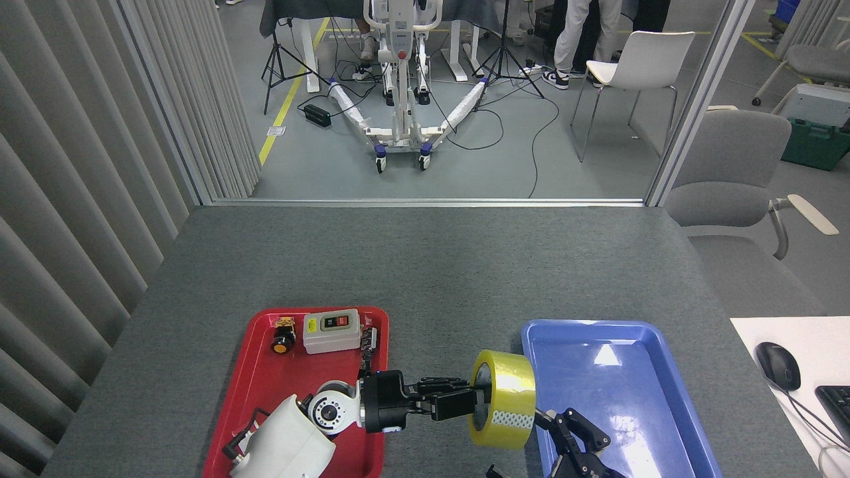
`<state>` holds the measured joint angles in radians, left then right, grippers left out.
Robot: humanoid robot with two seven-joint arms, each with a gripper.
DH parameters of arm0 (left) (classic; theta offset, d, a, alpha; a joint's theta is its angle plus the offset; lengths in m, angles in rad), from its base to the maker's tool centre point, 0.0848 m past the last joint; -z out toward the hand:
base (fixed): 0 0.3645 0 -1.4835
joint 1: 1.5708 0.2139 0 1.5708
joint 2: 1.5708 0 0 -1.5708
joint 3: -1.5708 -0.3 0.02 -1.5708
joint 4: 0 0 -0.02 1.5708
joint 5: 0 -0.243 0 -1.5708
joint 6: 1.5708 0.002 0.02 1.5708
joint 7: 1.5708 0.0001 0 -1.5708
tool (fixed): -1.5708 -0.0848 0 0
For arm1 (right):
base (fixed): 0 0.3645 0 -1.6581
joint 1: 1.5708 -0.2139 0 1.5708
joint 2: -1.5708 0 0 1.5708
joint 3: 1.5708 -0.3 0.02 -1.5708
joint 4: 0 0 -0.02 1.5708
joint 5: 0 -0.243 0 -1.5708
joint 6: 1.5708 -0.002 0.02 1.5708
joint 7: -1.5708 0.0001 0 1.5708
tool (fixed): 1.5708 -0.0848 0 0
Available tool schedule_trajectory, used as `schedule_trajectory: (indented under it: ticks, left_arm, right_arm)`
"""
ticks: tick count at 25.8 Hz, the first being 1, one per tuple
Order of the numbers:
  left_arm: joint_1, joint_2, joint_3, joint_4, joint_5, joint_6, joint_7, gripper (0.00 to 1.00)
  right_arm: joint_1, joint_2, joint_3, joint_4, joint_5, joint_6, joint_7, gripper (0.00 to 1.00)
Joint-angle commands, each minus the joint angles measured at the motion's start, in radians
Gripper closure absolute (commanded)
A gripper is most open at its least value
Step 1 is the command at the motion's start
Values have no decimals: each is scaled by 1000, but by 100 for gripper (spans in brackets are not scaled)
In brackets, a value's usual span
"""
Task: Place and move tape with both arms
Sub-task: 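Raise the right gripper and grasp the tape roll from the left gripper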
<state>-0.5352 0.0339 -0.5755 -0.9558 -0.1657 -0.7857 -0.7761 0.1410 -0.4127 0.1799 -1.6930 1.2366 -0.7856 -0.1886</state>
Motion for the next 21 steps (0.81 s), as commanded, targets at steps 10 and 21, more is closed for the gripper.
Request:
schedule_trajectory:
  ticks: [10, 21]
  left_arm:
    - [1, 3, 0, 0, 0, 0, 0, 96]
    - [3, 11, 5, -6, -3, 0, 12, 5]
  right_arm:
    - [-5, 6, 1, 0, 6, 0, -2, 46]
    - [8, 8, -11, 0, 6, 0, -2, 88]
